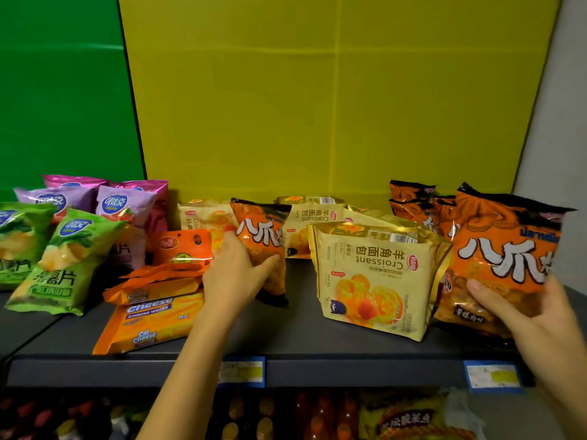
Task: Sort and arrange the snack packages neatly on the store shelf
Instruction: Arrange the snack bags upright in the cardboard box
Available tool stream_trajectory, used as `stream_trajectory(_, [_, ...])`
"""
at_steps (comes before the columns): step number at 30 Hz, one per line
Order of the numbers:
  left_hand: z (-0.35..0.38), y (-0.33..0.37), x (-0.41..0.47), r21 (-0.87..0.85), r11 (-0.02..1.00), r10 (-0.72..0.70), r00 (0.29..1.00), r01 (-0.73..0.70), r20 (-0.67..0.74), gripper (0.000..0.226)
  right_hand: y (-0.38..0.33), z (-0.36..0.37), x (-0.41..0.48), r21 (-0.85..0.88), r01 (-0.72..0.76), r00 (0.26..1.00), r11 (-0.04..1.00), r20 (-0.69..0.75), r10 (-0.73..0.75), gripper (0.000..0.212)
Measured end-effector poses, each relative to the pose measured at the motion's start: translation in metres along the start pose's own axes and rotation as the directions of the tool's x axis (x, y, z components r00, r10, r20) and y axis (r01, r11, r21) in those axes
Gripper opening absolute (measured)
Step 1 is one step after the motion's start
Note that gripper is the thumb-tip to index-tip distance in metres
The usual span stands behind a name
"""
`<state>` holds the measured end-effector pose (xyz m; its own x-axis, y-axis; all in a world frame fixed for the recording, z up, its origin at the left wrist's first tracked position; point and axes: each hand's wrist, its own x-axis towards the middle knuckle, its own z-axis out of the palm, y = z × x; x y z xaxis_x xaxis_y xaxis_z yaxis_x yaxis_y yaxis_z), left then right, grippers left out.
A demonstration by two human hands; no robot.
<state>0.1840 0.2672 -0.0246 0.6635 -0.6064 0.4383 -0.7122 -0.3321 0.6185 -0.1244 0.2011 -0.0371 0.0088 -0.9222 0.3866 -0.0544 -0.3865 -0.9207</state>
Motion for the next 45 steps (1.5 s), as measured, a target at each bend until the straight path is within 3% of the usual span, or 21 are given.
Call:
stream_trajectory(5, [-0.028,0.024,-0.005,-0.234,0.944,0.181,0.958,-0.233,-0.223,0.070,-0.001,-0.003,0.002,-0.046,0.028,0.999,0.999,-0.035,-0.030,0.087])
stream_trajectory(9, [-0.038,0.056,-0.013,-0.475,0.795,0.255,0.918,-0.378,-0.303,0.078,-0.002,-0.012,0.002,-0.035,0.064,0.996,0.997,-0.064,-0.066,0.087])
stream_trajectory(11, [-0.038,0.075,-0.019,-0.609,0.685,0.289,0.916,-0.401,-0.278,0.077,-0.002,-0.021,0.004,-0.023,0.090,0.992,0.996,-0.090,-0.092,0.094])
stream_trajectory(14, [-0.027,0.109,-0.034,-0.760,0.536,0.350,0.916,-0.366,-0.195,0.069,-0.002,-0.040,0.014,-0.011,0.106,0.986,0.994,-0.127,-0.107,0.076])
stream_trajectory(17, [0.000,0.145,-0.052,-0.864,0.423,0.401,0.911,-0.274,-0.092,0.061,0.000,-0.063,0.033,0.027,0.122,0.982,0.992,-0.146,-0.117,0.075])
stream_trajectory(21, [0.051,0.192,-0.079,-0.929,0.350,0.413,0.910,-0.118,0.040,0.059,0.010,-0.097,0.066,0.102,0.141,0.977,0.985,-0.173,-0.123,0.062])
stream_trajectory(25, [0.094,0.232,-0.092,-0.914,0.390,0.380,0.924,-0.116,0.045,0.059,0.016,-0.131,0.100,0.182,0.153,0.976,0.971,-0.182,-0.120,0.063])
stream_trajectory(28, [0.122,0.256,-0.097,-0.886,0.425,0.400,0.916,-0.188,-0.002,0.059,0.018,-0.155,0.122,0.212,0.164,0.980,0.964,-0.150,-0.134,0.099])
stream_trajectory(30, [0.140,0.266,-0.096,-0.872,0.448,0.379,0.925,-0.200,-0.017,0.061,0.021,-0.167,0.135,0.235,0.167,0.983,0.958,-0.114,-0.144,0.107])
stream_trajectory(35, [0.178,0.263,-0.072,-0.834,0.543,0.221,0.975,-0.093,0.035,0.065,0.030,-0.174,0.165,0.352,0.113,0.993,0.929,0.002,-0.122,0.069])
stream_trajectory(38, [0.192,0.254,-0.061,-0.810,0.586,0.160,0.984,-0.033,0.075,0.071,0.037,-0.164,0.178,0.394,0.074,0.988,0.916,0.095,-0.121,0.075])
stream_trajectory(42, [0.207,0.244,-0.057,-0.731,0.682,0.156,0.981,-0.025,0.112,0.075,0.050,-0.139,0.192,0.484,-0.029,0.966,0.875,0.238,-0.100,0.066])
stream_trajectory(45, [0.213,0.244,-0.054,-0.635,0.771,0.155,0.981,-0.048,0.115,0.080,0.061,-0.119,0.201,0.452,-0.116,0.939,0.884,0.341,-0.050,0.086])
